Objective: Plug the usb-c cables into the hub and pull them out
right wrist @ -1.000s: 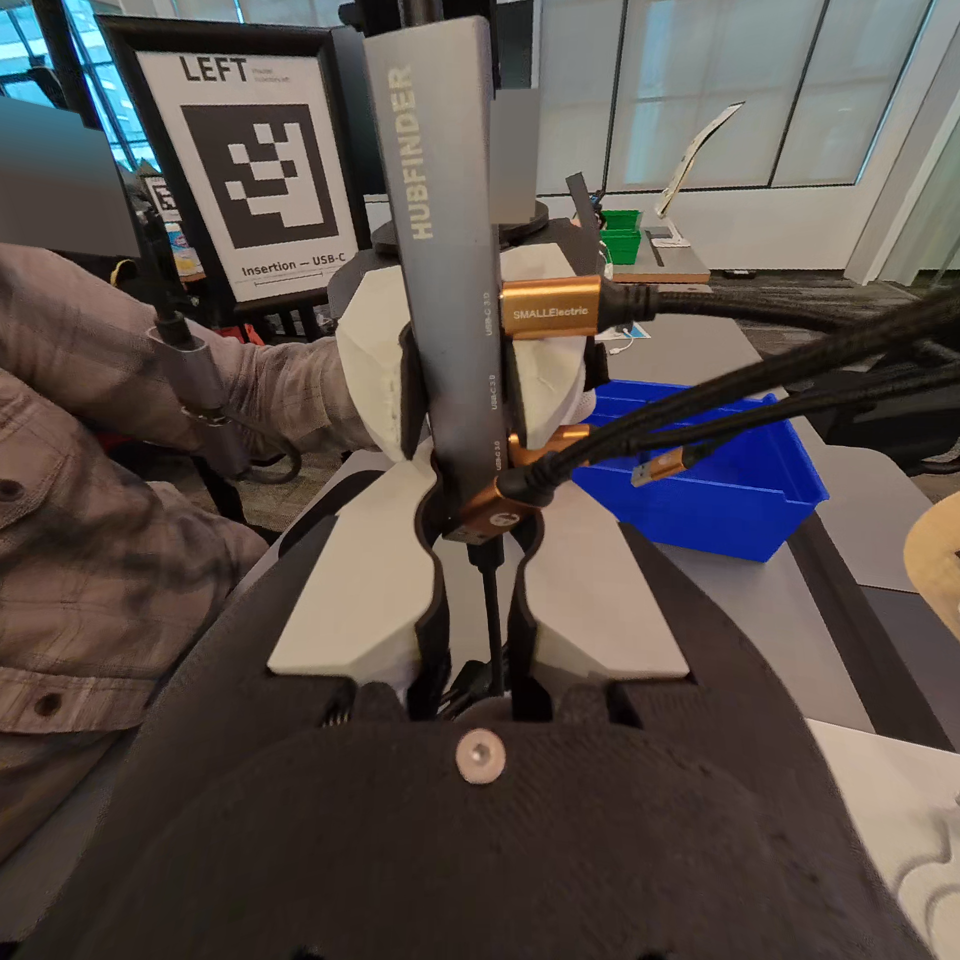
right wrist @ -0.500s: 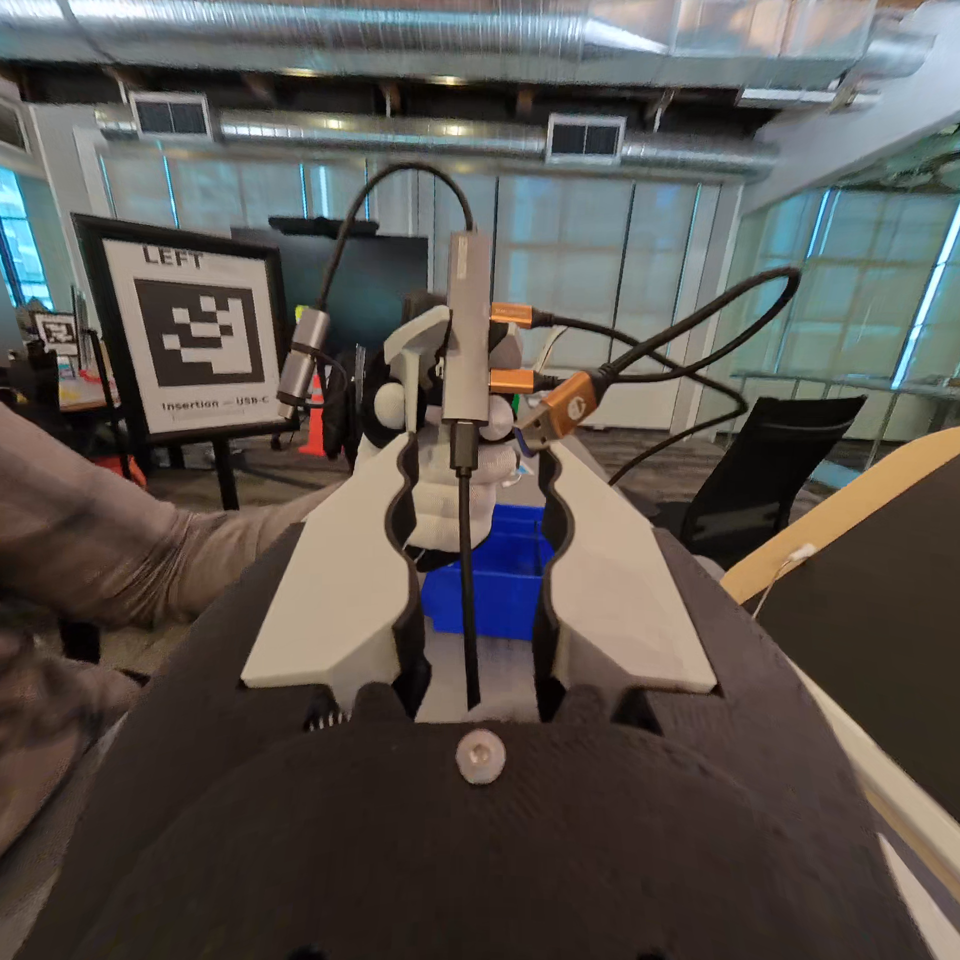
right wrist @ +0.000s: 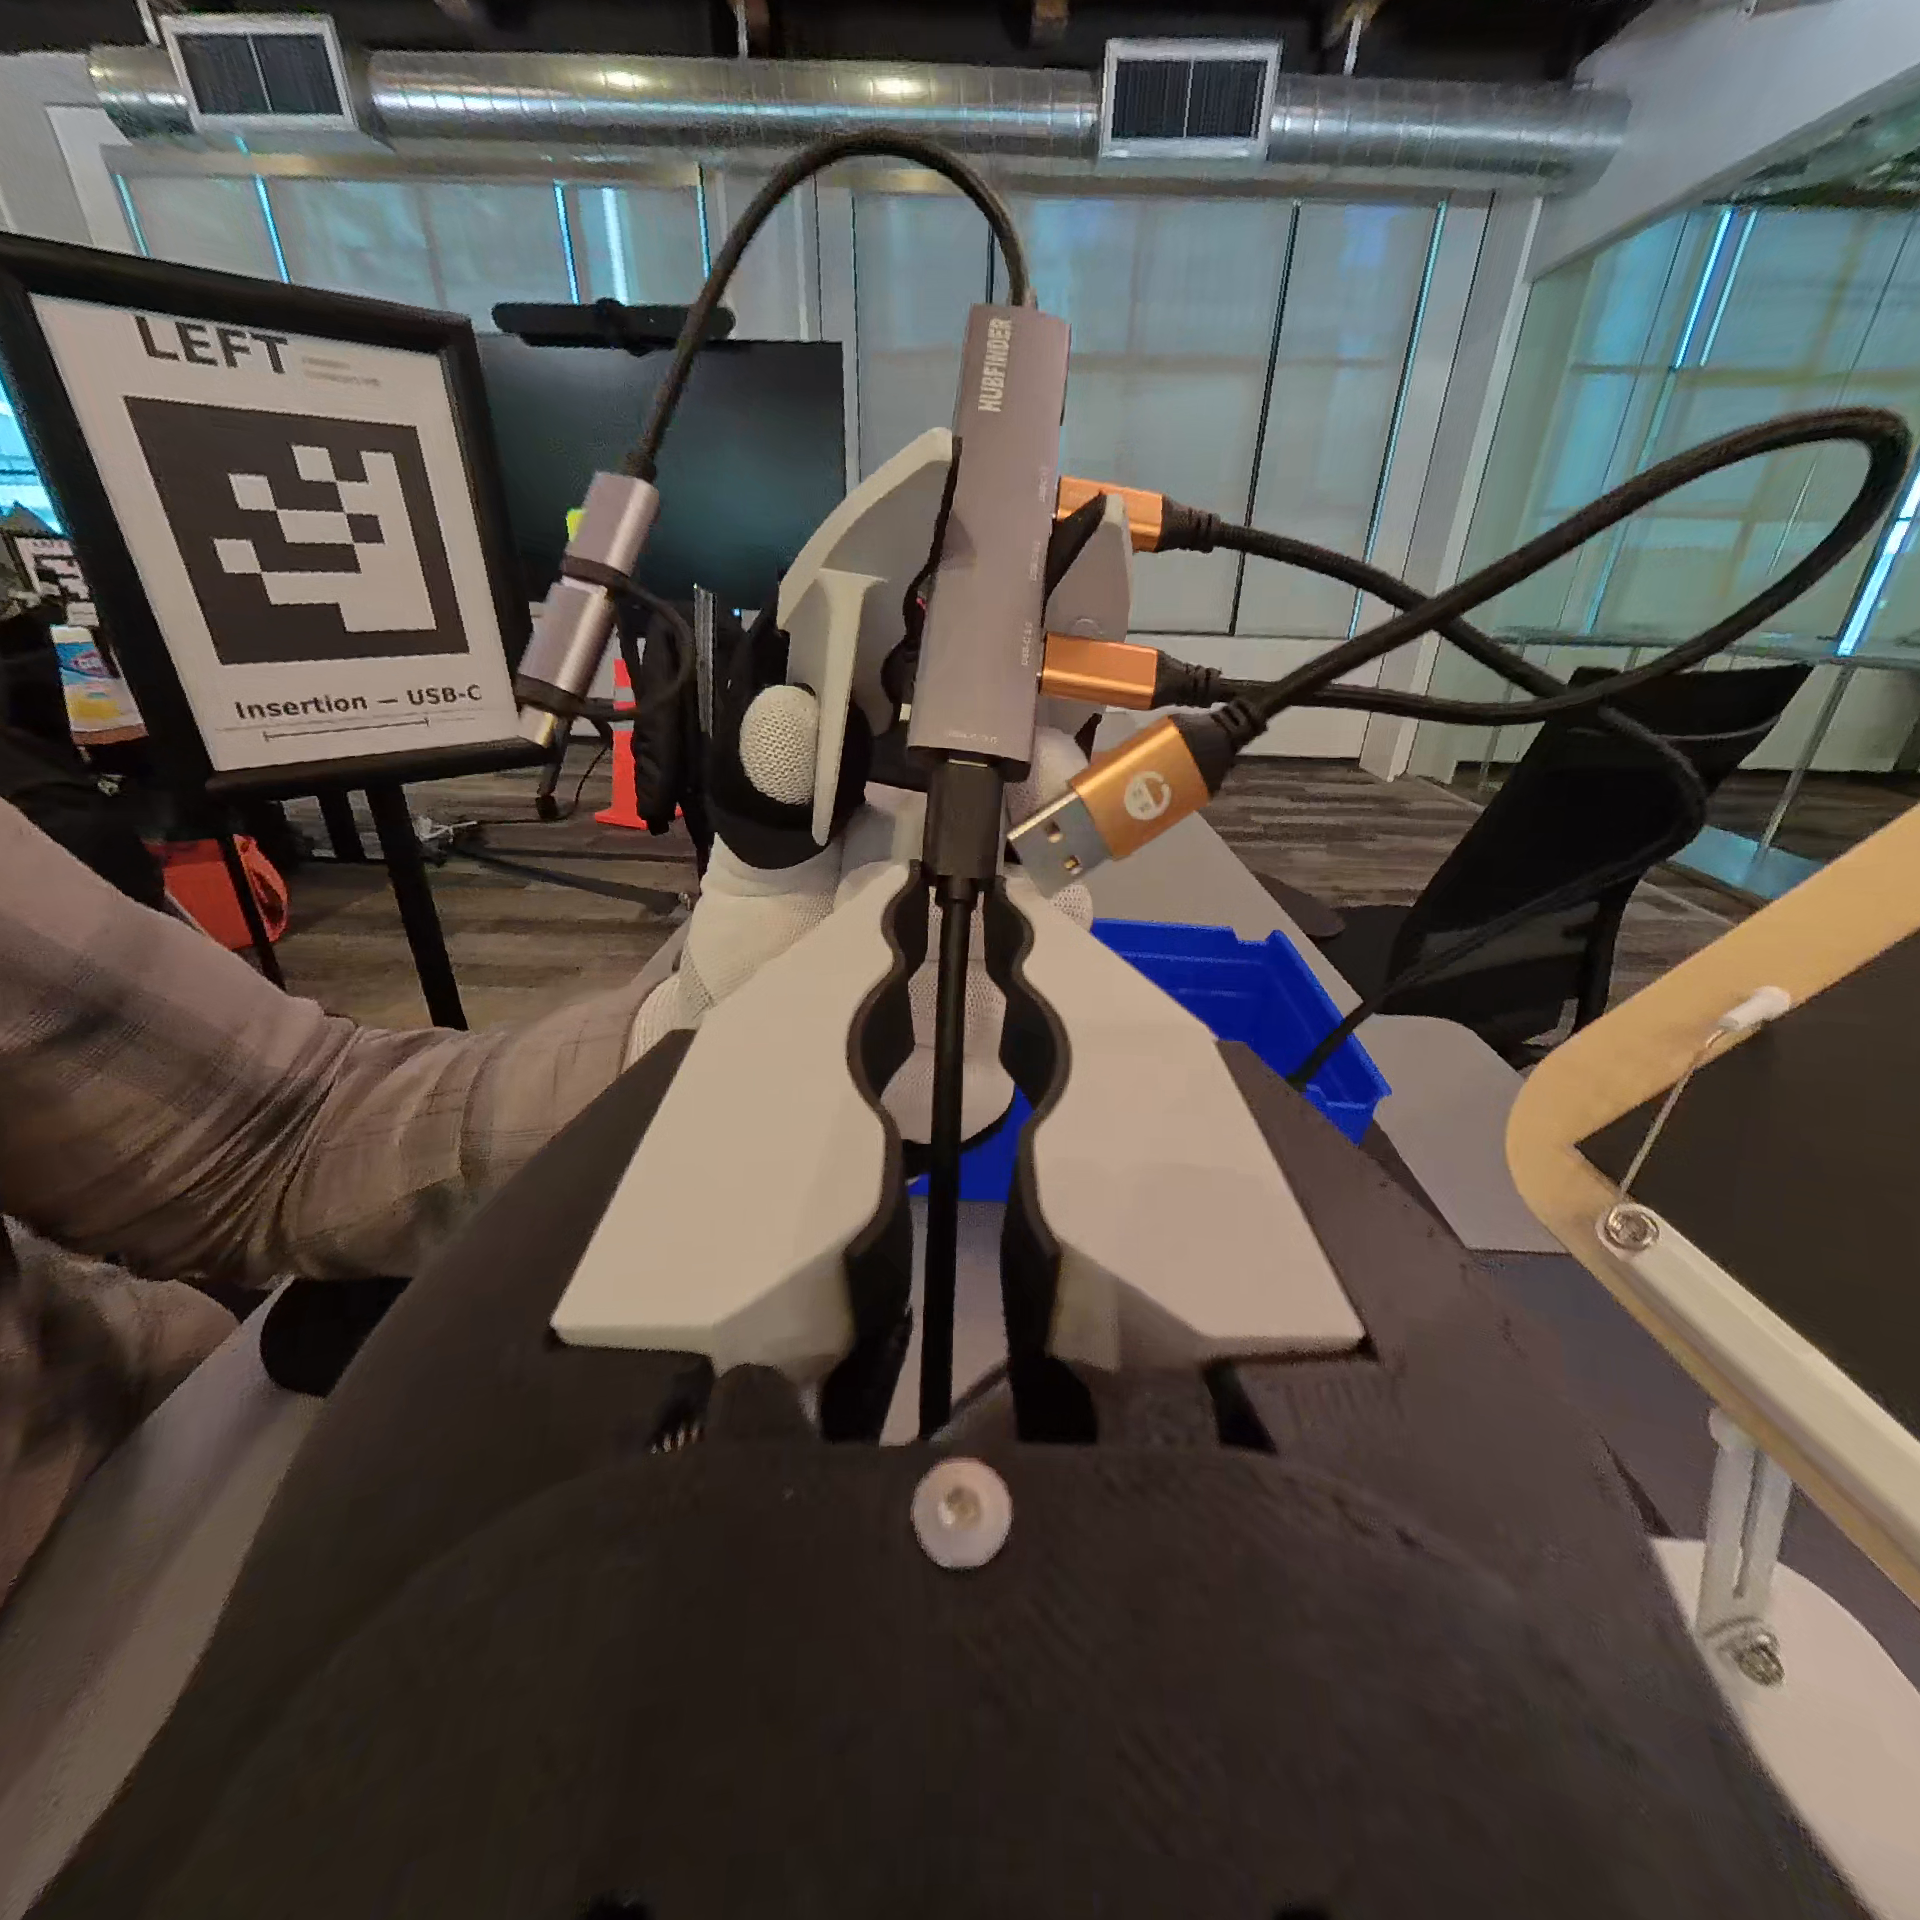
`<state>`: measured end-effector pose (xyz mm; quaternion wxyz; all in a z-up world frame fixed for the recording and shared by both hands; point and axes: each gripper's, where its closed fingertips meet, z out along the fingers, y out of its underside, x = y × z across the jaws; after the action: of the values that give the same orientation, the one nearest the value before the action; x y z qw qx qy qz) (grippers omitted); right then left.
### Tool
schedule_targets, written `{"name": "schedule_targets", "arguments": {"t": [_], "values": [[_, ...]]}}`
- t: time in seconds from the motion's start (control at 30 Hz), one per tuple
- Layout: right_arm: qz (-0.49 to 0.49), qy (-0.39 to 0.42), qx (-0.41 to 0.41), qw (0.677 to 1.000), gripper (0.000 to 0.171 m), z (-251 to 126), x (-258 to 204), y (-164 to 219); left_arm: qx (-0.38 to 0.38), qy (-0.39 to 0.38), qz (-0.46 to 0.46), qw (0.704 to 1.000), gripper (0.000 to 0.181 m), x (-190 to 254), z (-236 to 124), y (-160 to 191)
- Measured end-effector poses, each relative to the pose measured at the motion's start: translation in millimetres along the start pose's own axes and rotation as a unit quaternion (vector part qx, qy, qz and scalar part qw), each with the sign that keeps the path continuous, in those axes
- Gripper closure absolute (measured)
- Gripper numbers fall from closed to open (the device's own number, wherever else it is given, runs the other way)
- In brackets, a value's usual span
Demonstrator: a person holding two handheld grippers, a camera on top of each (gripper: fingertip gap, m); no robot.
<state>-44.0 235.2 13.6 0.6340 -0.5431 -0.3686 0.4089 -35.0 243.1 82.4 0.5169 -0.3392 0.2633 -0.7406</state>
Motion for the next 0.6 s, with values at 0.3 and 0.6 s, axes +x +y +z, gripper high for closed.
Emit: {"name": "schedule_targets", "arguments": {"t": [0.3, 0.6], "values": [[-0.018, -0.023, -0.145, 0.989, 0.164, -44, -4, 22, -0.182, 0.025, 0.035, 0.982, 0.13, -6, -8, 64], [-0.055, -0.006, -0.257, 0.965, 0.164, -74, -10, 39, -0.233, 0.026, 0.067, 0.97, 0.13, -5, -7, 102]]}}
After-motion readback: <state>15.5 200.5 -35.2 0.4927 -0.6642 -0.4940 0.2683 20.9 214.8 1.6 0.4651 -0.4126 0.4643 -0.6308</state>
